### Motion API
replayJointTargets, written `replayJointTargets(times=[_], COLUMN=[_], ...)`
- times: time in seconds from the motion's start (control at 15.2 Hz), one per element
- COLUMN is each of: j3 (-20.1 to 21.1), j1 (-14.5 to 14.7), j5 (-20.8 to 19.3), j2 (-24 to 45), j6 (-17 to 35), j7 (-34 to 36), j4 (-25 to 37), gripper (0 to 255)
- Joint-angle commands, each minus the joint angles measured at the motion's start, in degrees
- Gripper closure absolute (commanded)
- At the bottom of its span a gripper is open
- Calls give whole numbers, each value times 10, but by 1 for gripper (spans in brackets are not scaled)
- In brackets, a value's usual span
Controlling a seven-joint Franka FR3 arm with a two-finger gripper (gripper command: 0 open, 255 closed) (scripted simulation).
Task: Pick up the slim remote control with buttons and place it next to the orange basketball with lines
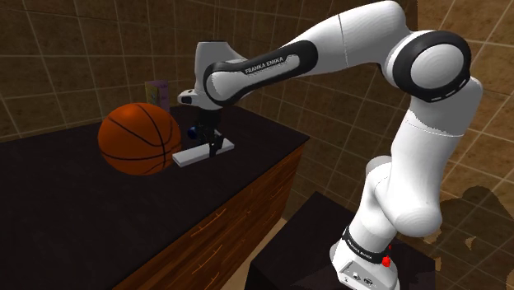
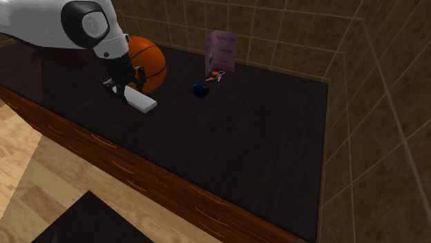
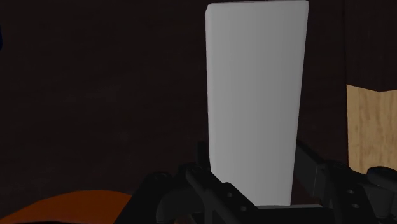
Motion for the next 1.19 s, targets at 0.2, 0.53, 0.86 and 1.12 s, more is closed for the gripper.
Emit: replayJointTargets(times=[0.2,0.53,0.86,1.12], j3=[0,1,1,2], j1=[0,-1,-2,-2], j5=[3,7,11,13], j2=[13,30,51,57], j6=[36,72,107,117], j7=[-2,-4,-7,-8], j4=[-23,-41,-57,-60], gripper=[255,255,255,255])
